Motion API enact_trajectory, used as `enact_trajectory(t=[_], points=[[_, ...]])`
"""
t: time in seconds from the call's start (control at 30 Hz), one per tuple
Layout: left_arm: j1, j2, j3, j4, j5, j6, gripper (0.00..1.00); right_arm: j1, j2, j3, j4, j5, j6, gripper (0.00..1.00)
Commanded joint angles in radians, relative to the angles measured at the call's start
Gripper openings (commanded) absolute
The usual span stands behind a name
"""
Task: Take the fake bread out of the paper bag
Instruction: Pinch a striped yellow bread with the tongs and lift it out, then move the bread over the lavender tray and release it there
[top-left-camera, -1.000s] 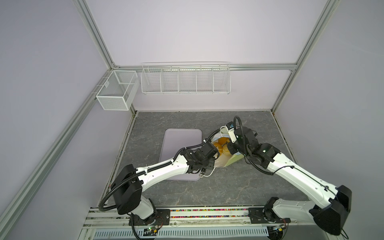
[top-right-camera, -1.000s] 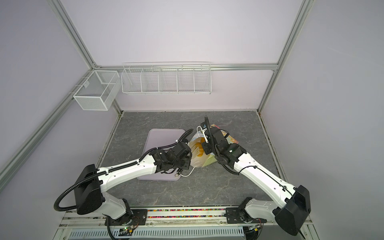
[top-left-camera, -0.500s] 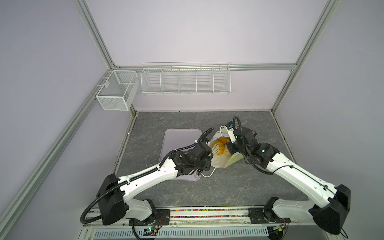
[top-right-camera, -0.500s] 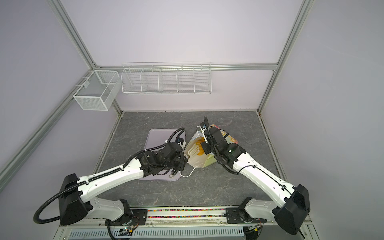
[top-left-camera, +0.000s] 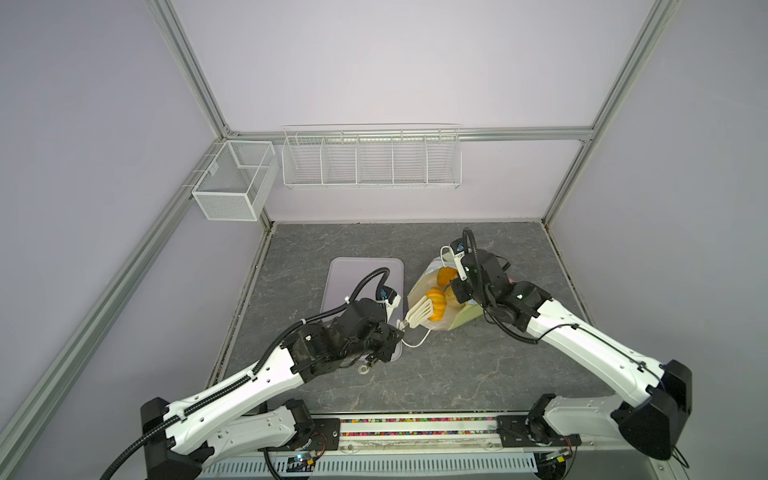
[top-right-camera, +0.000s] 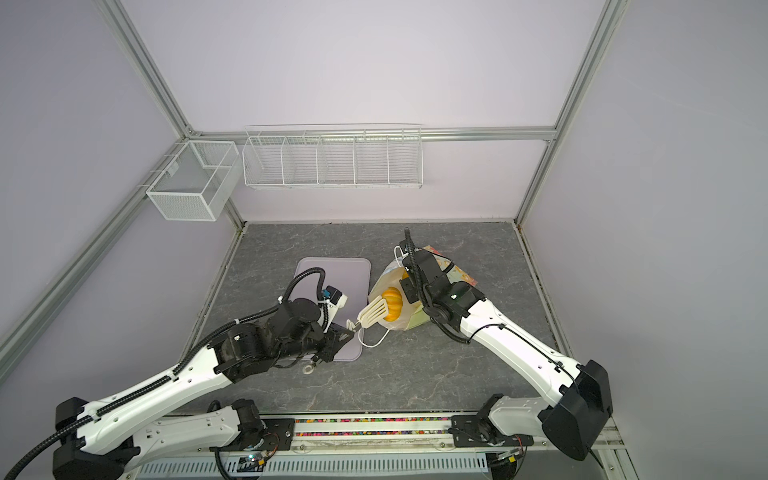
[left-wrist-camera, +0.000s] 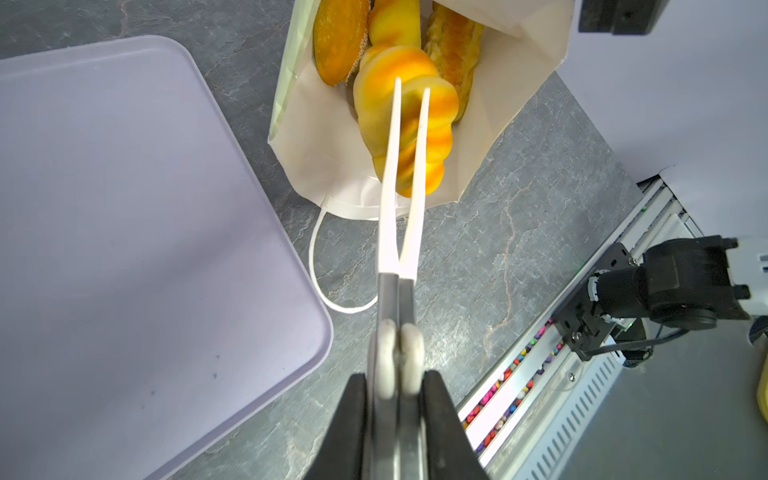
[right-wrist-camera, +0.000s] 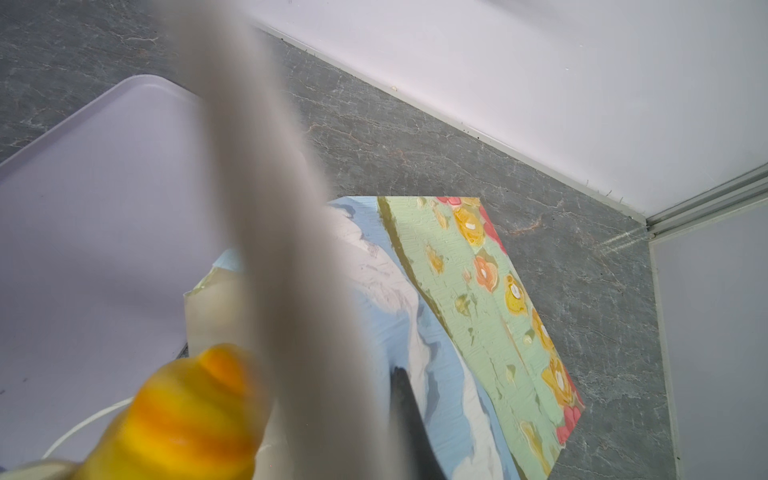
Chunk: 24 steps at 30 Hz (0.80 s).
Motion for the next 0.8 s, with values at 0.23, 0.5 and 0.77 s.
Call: enact_trajectory(t=[0.23, 0.5, 0.77], points=[[0.137, -0.177, 0.042, -0.178, -0.069, -0.022, 0.0, -0.042, 0.001, 0.001, -0.05, 0.044, 0.014, 0.07], [0.408, -0.117, 0.015, -0.096, 0.072, -0.01, 0.0, -0.05, -0.034, -0.033, -0.036, 0.029, -0.015, 0.07], [0.553, 0.15, 0.053, 0.121, 0.195, 0.004, 0.0, -0.049, -0.085, -0.087, -0.012, -0.093, -0.063, 0.07]])
